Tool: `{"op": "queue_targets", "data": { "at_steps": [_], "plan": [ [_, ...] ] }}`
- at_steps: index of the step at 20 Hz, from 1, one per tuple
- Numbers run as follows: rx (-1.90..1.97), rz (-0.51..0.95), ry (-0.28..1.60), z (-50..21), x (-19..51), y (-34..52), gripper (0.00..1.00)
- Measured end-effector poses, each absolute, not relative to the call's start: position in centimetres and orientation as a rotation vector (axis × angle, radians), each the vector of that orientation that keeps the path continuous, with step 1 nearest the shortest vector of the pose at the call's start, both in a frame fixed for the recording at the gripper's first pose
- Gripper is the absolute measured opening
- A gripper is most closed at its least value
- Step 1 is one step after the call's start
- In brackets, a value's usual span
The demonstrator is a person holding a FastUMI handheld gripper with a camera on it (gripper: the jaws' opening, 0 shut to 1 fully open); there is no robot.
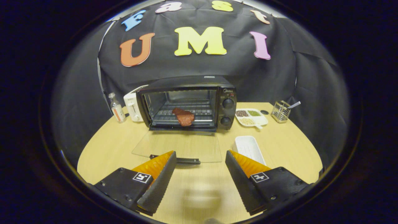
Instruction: Open the toaster oven, put the food inside, and close the toaster oven door.
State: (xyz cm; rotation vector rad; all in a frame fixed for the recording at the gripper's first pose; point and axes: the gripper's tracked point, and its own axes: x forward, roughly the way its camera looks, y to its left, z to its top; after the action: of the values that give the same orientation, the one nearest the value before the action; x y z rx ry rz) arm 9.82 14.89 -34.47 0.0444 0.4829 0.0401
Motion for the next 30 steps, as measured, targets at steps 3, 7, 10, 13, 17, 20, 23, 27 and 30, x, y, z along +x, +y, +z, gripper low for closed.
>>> {"op": "queue_targets", "data": {
  "at_steps": [3,7,10,13,17,20,23,27,30],
  "plan": [
    [0.050,0.066,0.525,-37.0,9.7,16.6,1.00],
    [0.038,0.107,0.584,-40.5,10.7,18.7,1.00],
    [0.052,0.113,0.628,-43.1,12.0,19.7,1.00],
    [0.039,0.111,0.648,-44.2,13.6,20.2,1.00],
    [0.022,0.130,0.672,-45.0,14.8,21.1,1.00],
    [0.013,0.131,0.665,-43.7,14.5,21.0,1.00],
    [0.016,0.144,0.661,-41.9,14.6,21.0,1.00],
    [0.031,0.151,0.636,-38.4,15.0,21.1,1.00],
    [0.055,0.155,0.588,-34.8,16.3,21.3,1.00]
  ]
}}
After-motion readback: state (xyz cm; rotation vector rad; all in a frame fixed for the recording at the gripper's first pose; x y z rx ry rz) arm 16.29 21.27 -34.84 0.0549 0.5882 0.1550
